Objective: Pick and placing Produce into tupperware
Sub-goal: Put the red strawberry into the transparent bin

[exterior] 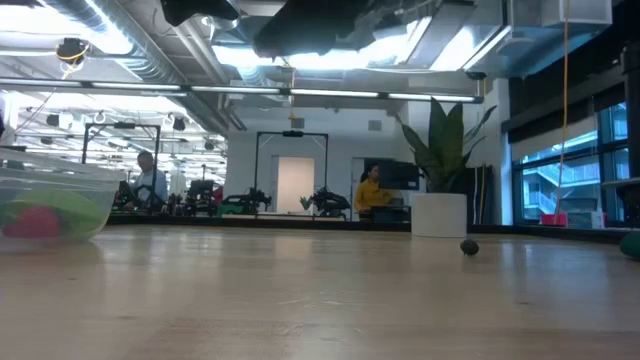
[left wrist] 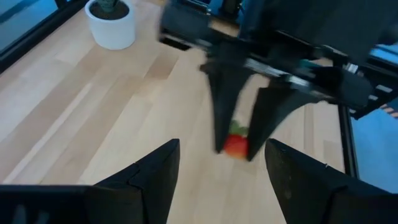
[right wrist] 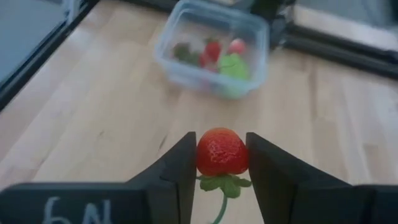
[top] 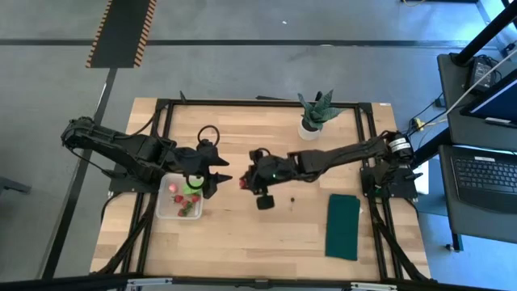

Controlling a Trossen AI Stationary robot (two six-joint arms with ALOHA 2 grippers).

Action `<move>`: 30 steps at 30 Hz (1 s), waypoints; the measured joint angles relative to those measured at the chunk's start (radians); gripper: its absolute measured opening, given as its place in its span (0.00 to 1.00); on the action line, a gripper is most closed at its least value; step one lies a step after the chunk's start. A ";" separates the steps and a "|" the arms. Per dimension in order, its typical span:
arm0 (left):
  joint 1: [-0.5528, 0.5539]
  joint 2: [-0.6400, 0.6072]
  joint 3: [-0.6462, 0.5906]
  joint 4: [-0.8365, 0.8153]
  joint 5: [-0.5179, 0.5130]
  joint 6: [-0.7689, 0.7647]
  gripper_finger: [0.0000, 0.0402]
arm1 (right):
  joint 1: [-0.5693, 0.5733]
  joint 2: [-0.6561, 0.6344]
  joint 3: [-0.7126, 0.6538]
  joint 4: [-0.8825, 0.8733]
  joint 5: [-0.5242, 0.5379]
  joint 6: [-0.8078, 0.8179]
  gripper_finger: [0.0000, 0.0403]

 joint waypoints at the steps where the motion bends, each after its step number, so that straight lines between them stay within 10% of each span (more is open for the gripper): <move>1: 0.000 0.000 0.000 0.006 0.000 -0.001 0.57 | -0.008 0.000 0.000 0.014 0.000 0.000 0.32; 30: -0.014 -0.055 0.000 0.103 0.003 0.026 0.57 | -0.039 0.417 0.041 0.321 -0.162 0.143 0.33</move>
